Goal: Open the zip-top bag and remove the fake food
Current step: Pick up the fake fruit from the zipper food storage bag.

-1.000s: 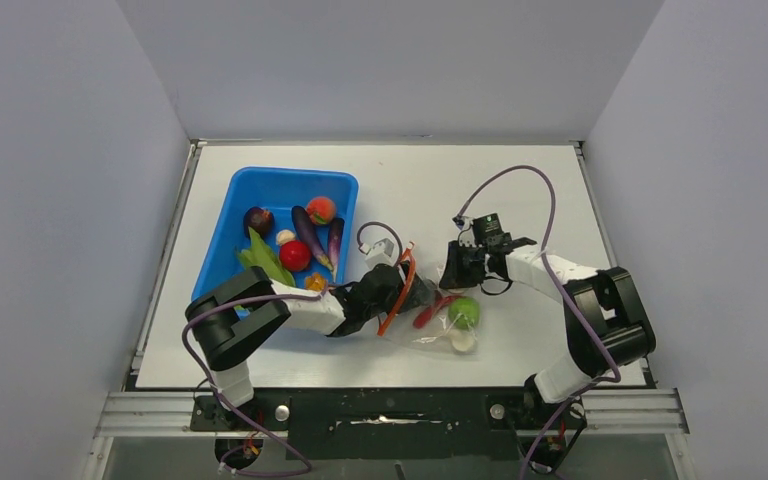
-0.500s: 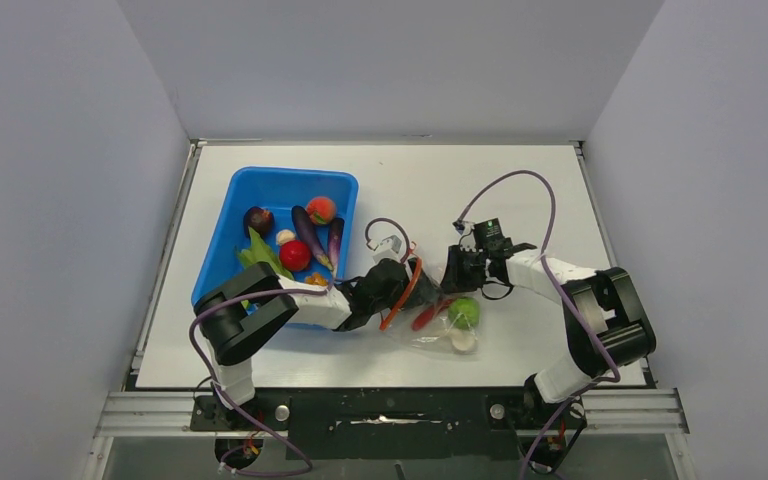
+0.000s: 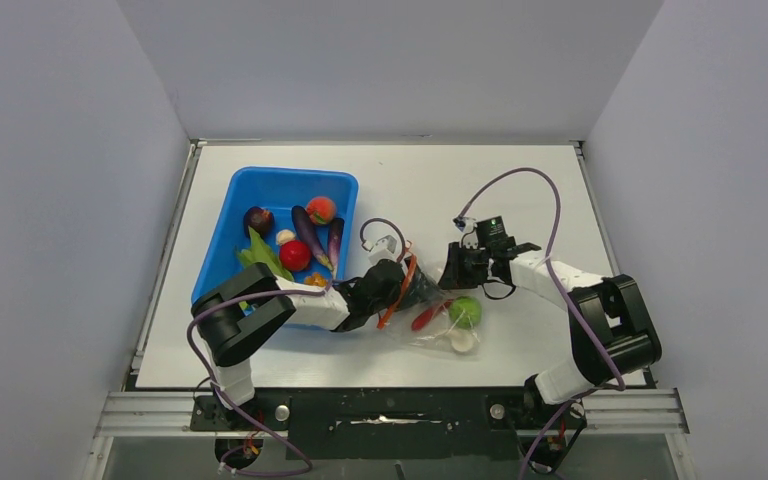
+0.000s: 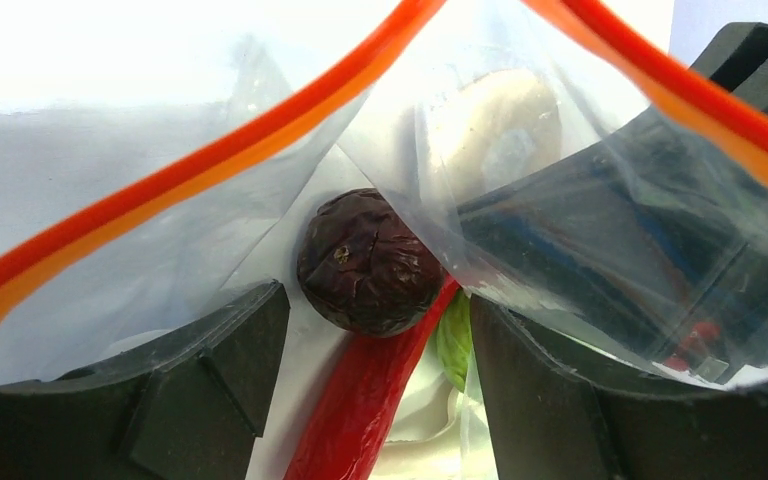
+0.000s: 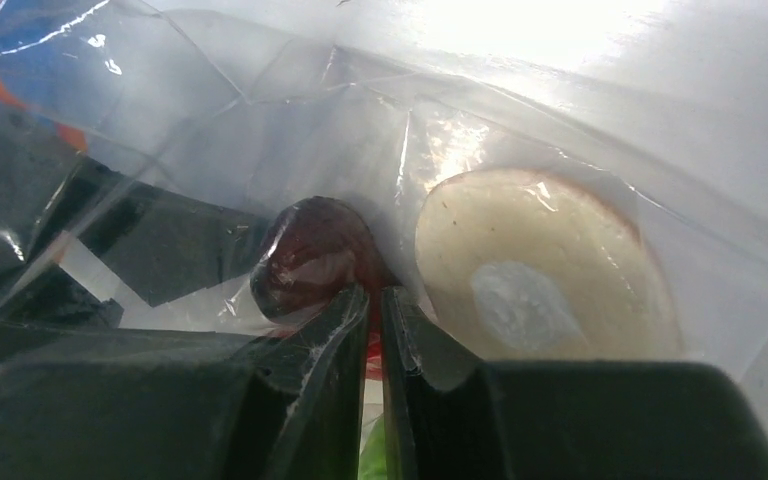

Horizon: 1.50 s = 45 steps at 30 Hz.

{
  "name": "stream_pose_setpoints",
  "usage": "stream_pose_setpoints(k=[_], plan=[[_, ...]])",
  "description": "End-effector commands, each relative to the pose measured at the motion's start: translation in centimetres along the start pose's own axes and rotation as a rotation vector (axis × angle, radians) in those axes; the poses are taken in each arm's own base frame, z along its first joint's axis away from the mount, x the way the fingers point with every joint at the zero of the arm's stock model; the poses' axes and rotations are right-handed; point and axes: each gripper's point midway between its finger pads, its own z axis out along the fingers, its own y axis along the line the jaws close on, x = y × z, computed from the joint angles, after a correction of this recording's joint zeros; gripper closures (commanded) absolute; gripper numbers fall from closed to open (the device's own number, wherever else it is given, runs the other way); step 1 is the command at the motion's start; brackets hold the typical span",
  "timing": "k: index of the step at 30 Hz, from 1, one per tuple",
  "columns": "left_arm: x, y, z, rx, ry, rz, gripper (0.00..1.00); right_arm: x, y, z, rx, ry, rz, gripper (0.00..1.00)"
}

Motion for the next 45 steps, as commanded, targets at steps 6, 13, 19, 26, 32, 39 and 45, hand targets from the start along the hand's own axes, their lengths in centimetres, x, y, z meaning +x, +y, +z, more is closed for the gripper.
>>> stream_pose_setpoints(k=[6,13,19,26,32,39,45], plan=[[-2.0,-0.5,-0.4,0.0,-0.079,-0.03,0.31,-0.2,1.9,-0.2,-0.115,-0.005,-0.042,0.87],[-1.5,0.1,-0.2,-0.011,-0.042,-0.016,0.38,0.7,2.0,0.3,-0.144,0.018,-0.034,0.87],[-1.3,0.1,-0.2,-0.004,-0.039,-0.017,0.53,-0.4,1.3,-0.3,-0.074,-0.018,-0.034,0.87],[-0.9,0.0,0.0,-0.003,-0.027,-0.01,0.64,-2.7,0.9,-2.5,0.018,-0.126,-0.038,0.84],[-1.1,-0.6,-0.4,0.014,-0.046,-0.005,0.76,-4.4,0.8,-5.5,0.09,-0.231,-0.056,0.71],[-2.0,-1.9,-1.8,0.097,-0.107,-0.035,0.85,-5.2,4.2,-8.3,-0.046,-0.323,-0.142,0.54],[-2.3,-2.7,-2.4,0.149,-0.119,-0.044,0.91,-4.5,8.9,-9.1,-0.229,-0.384,-0.274,0.45]])
